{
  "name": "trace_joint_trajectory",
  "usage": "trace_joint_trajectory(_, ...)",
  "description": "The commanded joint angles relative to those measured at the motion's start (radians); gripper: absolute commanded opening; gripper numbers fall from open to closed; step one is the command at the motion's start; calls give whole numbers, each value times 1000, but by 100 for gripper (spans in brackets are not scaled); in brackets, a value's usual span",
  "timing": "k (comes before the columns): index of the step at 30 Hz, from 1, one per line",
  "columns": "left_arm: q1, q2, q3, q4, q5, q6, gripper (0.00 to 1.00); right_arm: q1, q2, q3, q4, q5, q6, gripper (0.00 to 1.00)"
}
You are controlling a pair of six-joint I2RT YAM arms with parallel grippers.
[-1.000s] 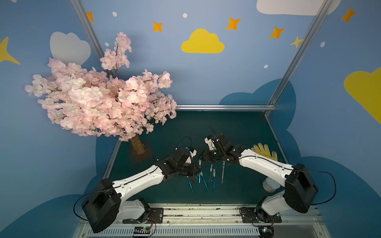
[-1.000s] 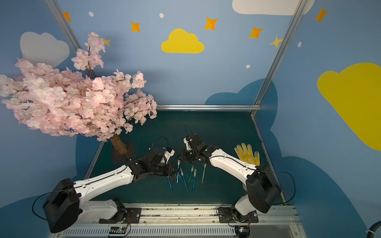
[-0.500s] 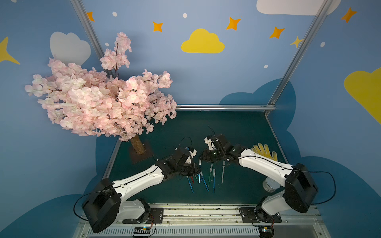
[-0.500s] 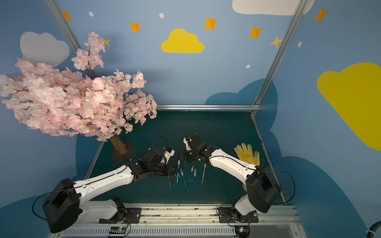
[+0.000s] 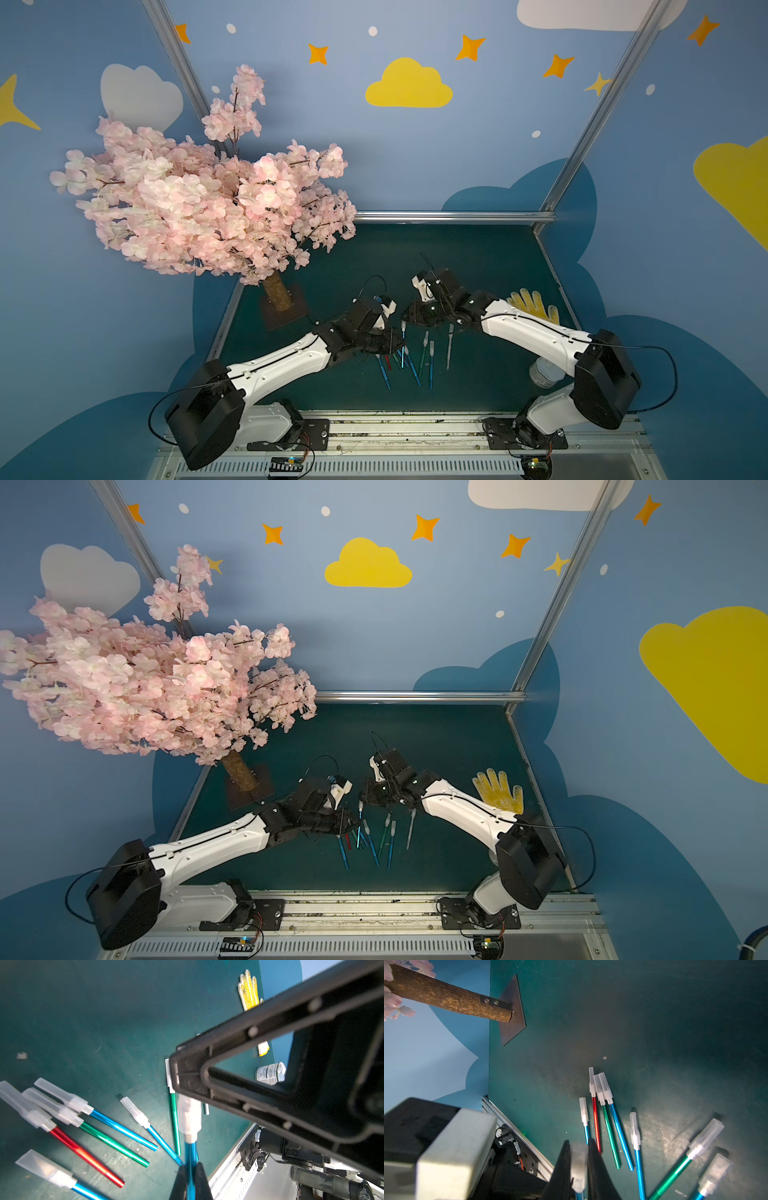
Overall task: Remove protective caps from carving knives
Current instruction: Remove the protective sleeve from the carving knife.
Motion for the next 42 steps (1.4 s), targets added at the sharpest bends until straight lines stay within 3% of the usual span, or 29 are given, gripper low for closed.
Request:
trace_joint_trajectory(1, -2, 24, -8, -26, 23, 17, 6, -9, -9, 42, 10, 11, 1, 14)
trace_joint_trajectory(42, -47, 58, 17, -68, 20, 58, 5, -75, 12, 94, -13, 8, -36, 11)
